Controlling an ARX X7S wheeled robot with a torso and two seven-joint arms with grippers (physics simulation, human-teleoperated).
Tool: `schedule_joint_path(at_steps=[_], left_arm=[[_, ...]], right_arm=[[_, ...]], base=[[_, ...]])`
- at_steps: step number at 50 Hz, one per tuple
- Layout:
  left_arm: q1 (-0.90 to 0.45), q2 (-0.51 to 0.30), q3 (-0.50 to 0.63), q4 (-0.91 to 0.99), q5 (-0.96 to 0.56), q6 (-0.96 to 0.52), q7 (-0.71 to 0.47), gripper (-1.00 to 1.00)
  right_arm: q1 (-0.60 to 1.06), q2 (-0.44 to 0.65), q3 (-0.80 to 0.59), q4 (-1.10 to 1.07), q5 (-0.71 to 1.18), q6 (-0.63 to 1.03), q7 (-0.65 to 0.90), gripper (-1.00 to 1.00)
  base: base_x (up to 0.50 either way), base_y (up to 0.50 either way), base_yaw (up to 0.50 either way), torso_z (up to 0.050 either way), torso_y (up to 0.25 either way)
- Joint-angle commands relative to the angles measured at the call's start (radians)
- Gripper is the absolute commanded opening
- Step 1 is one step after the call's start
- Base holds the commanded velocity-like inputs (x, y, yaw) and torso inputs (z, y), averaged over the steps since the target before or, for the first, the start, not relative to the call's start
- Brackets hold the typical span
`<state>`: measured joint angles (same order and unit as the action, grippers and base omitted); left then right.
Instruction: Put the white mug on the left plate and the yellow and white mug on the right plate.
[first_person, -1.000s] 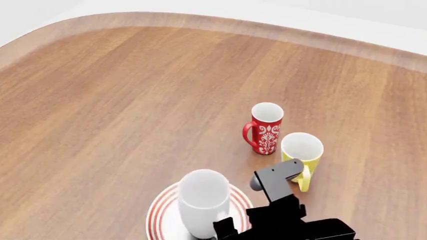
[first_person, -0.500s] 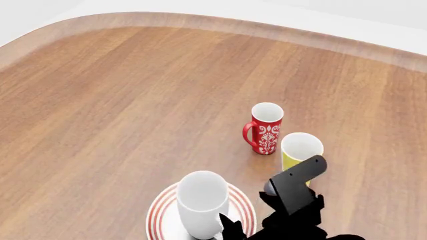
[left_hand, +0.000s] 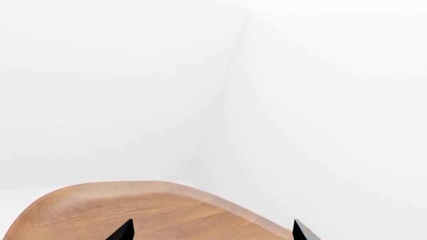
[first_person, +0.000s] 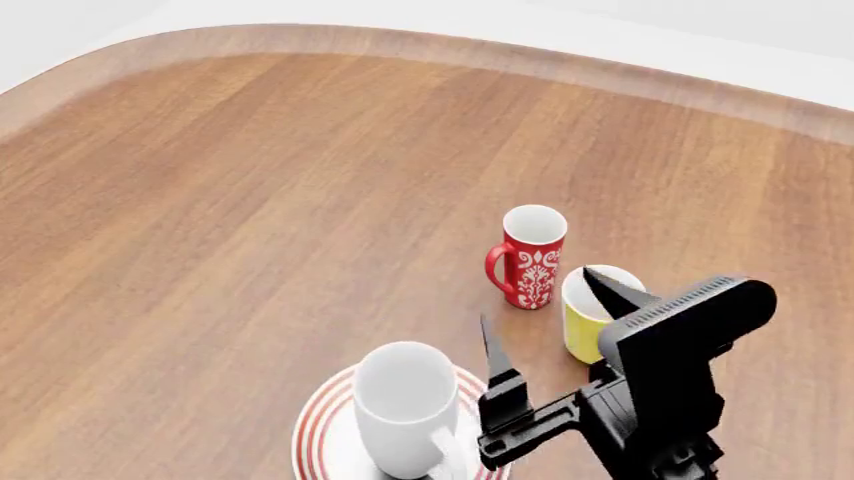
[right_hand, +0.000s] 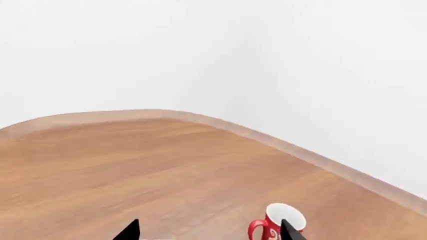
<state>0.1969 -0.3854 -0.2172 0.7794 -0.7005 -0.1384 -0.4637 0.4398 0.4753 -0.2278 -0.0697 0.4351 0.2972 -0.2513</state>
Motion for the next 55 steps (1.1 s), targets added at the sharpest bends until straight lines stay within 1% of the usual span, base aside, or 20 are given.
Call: schedule_joint_path(at_steps=[1,4,11,16,17,18,26,31,37,55], left_arm=[[-0.001,-0.002,0.003,-0.005,-0.002,0.005,0.001,1.0],[0.002,-0.004,0.002,-0.002,-0.003,0.006,0.001,1.0],[0.007,-0.008,-0.004,0.002,-0.013,0.008,-0.001,1.0],[0.01,-0.01,-0.005,0.007,-0.016,0.008,-0.004,1.0],[0.012,-0.008,-0.002,0.008,-0.013,0.009,-0.003,1.0],[0.012,-0.009,-0.001,0.009,-0.012,0.009,-0.003,1.0],[0.012,-0.012,0.0,0.011,-0.015,0.008,-0.008,1.0],[0.013,-0.013,-0.003,0.014,-0.019,0.008,-0.012,1.0],[0.013,-0.013,0.004,0.015,-0.013,0.008,-0.013,1.0],[0.013,-0.016,0.006,0.012,-0.01,0.015,-0.016,1.0]], right_arm=[[0.016,-0.039,0.103,0.028,-0.024,-0.059,0.152,1.0],[0.046,-0.042,0.077,0.055,-0.08,-0.04,0.192,1.0],[0.107,-0.067,0.08,0.113,-0.087,0.037,0.25,1.0],[0.161,-0.086,0.067,0.17,-0.069,0.156,0.274,1.0],[0.18,-0.09,0.054,0.196,-0.063,0.218,0.279,1.0],[0.187,-0.093,0.05,0.204,-0.065,0.226,0.281,1.0],[0.212,-0.106,0.053,0.273,-0.037,0.261,0.261,1.0],[0.215,-0.106,0.058,0.325,-0.02,0.249,0.226,1.0],[0.205,-0.098,0.069,0.316,0.028,0.266,0.172,1.0],[0.191,-0.094,0.072,0.307,0.037,0.259,0.171,1.0]], base=[[0.0,0.0,0.0,0.0,0.0],[0.0,0.0,0.0,0.0,0.0],[0.0,0.0,0.0,0.0,0.0],[0.0,0.0,0.0,0.0,0.0],[0.0,0.0,0.0,0.0,0.0],[0.0,0.0,0.0,0.0,0.0],[0.0,0.0,0.0,0.0,0.0],[0.0,0.0,0.0,0.0,0.0],[0.0,0.0,0.0,0.0,0.0],[0.0,0.0,0.0,0.0,0.0]])
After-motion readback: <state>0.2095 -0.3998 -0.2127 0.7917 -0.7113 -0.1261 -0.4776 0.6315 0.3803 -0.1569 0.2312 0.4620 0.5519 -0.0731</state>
